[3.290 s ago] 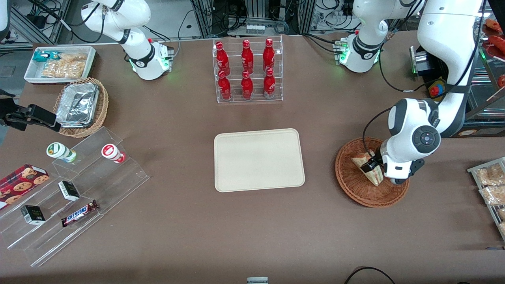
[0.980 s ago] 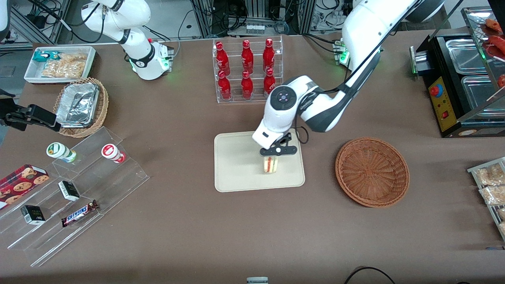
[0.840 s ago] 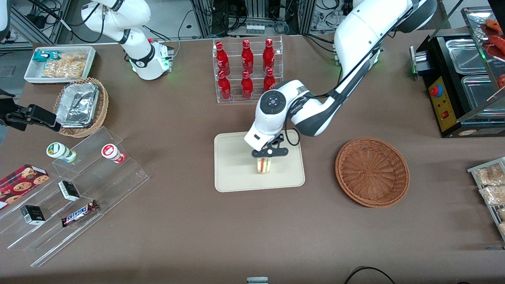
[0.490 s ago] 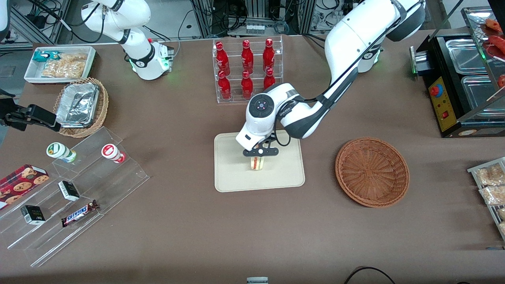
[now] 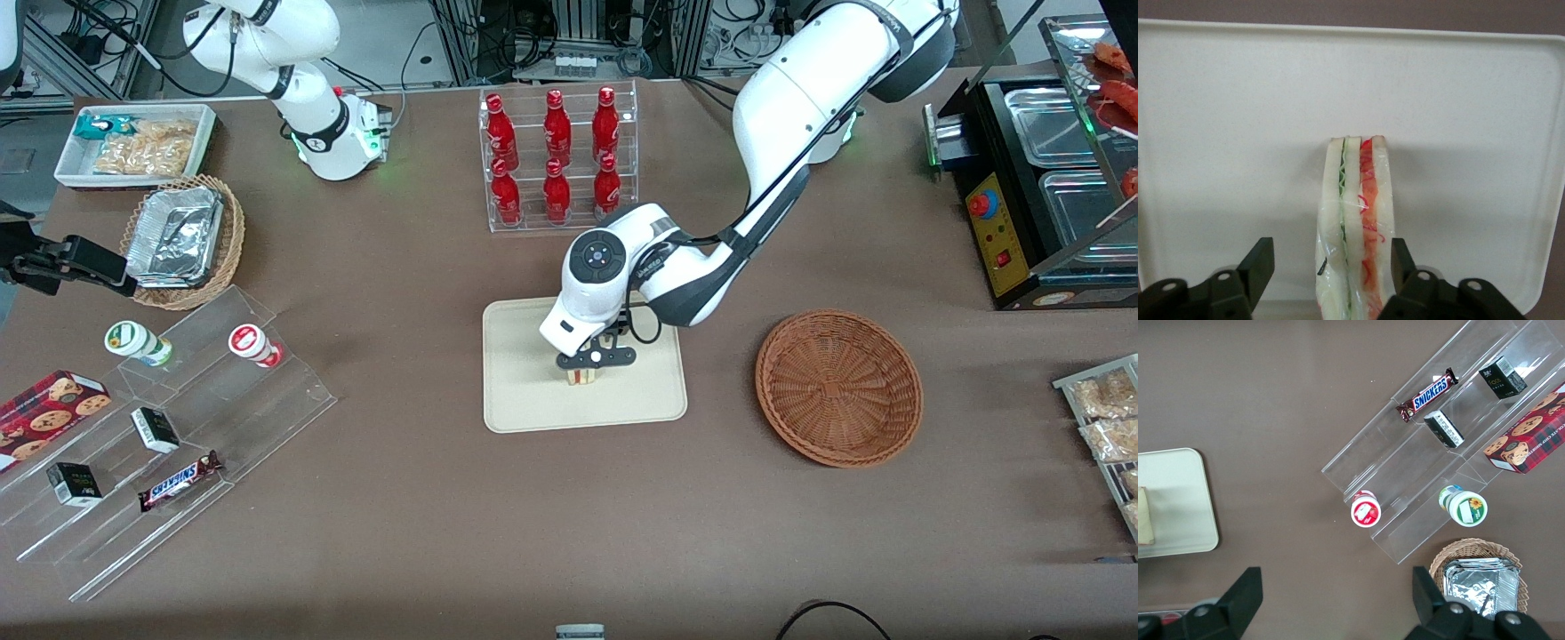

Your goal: Place sandwich from basket to tray

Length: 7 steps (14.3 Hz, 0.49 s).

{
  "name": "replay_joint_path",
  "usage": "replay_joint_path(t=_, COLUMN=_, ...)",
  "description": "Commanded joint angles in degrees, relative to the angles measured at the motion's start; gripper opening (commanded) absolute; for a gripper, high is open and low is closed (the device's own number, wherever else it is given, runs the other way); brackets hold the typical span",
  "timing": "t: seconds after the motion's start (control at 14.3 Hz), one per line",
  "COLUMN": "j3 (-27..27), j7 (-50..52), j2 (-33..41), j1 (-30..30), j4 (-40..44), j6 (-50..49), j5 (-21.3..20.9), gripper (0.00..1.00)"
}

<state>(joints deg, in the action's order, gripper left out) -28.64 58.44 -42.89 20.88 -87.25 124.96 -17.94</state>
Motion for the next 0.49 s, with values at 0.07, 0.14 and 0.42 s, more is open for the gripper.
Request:
replay_joint_path(t=0.07, j3=3.32, j7=0.36, j2=4.29, j1=0.57, j4=0.68, j6=-0.51, j5=-1.05, gripper=1.00)
replay_joint_path(t=0.14, j3=3.50, j7=0.28, j2=5.44, j1=0.48, j4=0.42, j6=-0.42, j5=-1.13, gripper=1.00)
replay_joint_path(t=0.42, j3=8.41, j7=-3.83, j2=13.78, j1=-0.22, j4=-1.16, j6=-4.79, j5=0.27, gripper=1.00)
